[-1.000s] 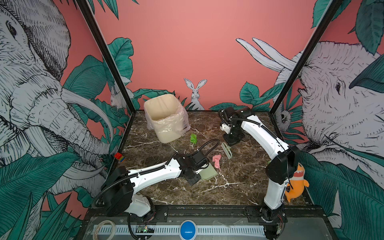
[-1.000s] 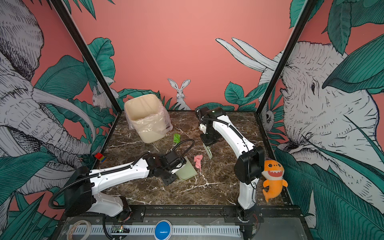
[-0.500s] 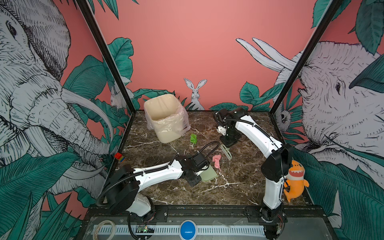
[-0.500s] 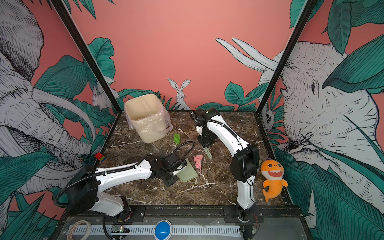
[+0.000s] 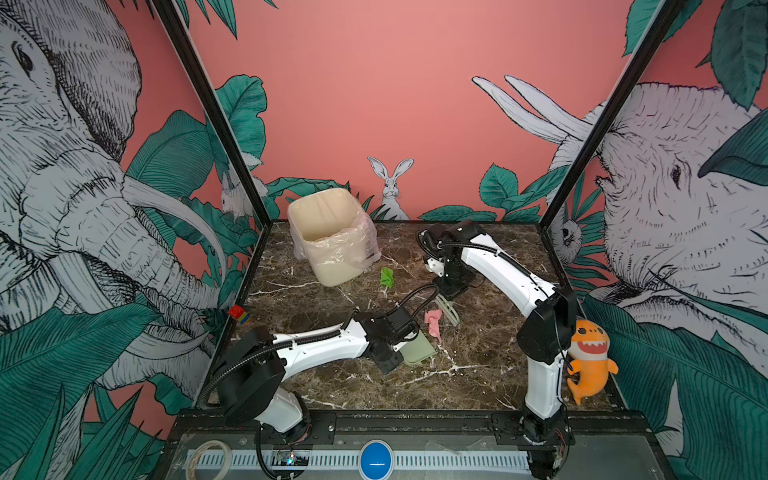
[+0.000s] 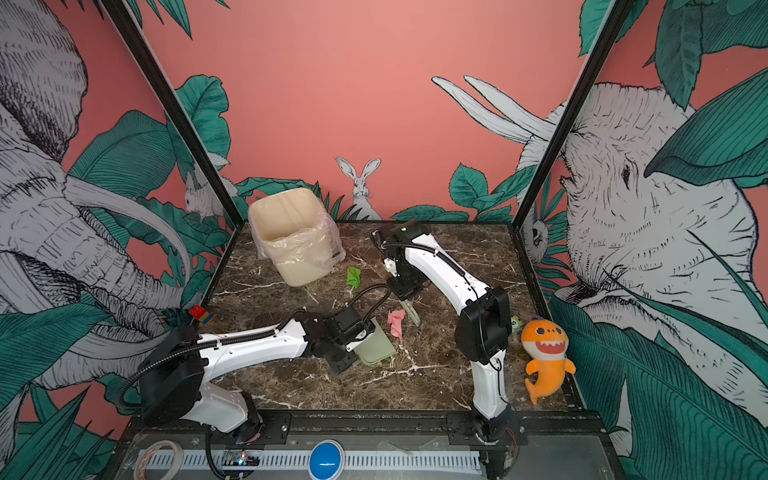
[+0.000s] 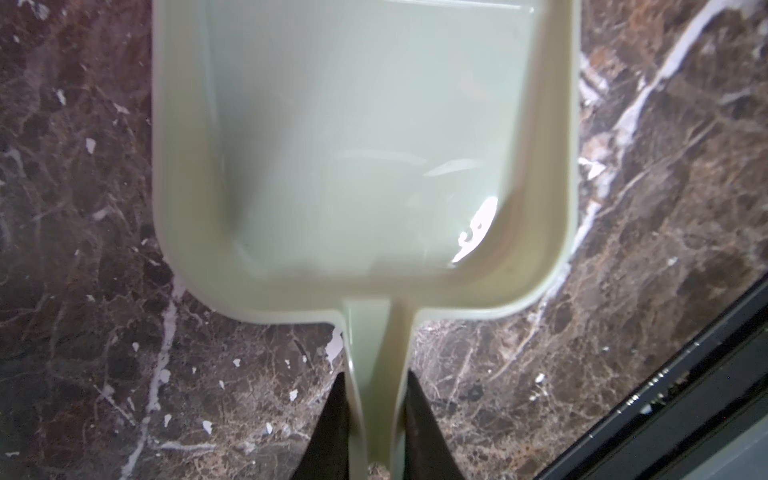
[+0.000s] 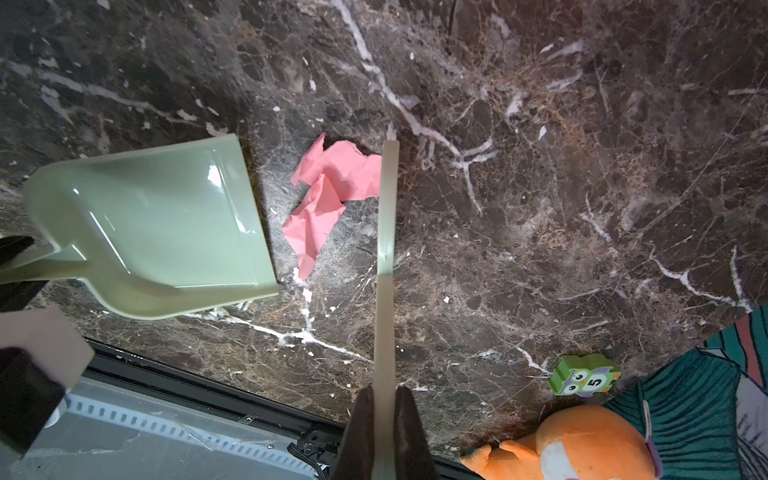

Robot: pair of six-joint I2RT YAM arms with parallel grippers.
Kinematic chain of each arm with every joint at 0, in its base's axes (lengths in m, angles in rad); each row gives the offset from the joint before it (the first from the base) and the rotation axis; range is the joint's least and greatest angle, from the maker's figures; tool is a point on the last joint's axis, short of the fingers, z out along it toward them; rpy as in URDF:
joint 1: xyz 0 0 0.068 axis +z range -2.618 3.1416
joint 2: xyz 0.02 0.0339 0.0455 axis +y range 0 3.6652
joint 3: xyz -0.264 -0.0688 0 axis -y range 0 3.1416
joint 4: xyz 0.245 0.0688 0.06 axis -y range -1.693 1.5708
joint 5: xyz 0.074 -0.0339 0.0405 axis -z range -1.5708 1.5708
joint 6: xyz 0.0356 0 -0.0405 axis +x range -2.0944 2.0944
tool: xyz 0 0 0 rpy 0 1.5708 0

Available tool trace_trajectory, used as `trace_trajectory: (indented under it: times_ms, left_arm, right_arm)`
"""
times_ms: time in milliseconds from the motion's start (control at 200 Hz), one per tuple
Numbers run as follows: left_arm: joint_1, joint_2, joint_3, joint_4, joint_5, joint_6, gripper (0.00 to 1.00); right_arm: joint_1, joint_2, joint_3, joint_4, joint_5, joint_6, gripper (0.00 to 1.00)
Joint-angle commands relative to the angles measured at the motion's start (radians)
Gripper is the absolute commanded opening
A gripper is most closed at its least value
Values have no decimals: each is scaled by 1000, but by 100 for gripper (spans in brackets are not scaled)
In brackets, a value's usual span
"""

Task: Sweep away the paper scraps from the table
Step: 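Sweep the pink scraps into the dustpan with the right brush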

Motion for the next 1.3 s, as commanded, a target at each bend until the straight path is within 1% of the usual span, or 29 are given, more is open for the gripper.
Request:
trace_trajectory:
  times_ms: [0,250,610,730,790,880,1055,1126,1296]
  left_arm:
    - [13,5,-14,12,4,-1,14]
    - [24,14,-20,25,13,-2,14]
    - [27,13,-25,28,18,2,14]
    - [28,13,-25,28,21,1,14]
    - [28,11,-25,28,20,2,14]
    - [28,8,-25,24,20,1,14]
    - [29,8,-26,26,23,2,14]
    - [28,8,-27,26,23,3,14]
    - [28,13,-27,28,25,1,14]
  right_arm:
    - [24,8,-7,-30,-19,8,0]
    - [60,-4,1,-39,-47,14,0]
    - [127,-34,48,-36,-162,39,0]
    - [146,-44,55,-36,-183,39,0]
    - [146,-56,52,-40,-165,43,0]
    - [137,-73,48,-56,-62,41,0]
    - [104,-66,21,-85,45,31,0]
    - [102,-50,-1,-89,57,25,0]
    - [116,-15,-54,-66,25,26,0]
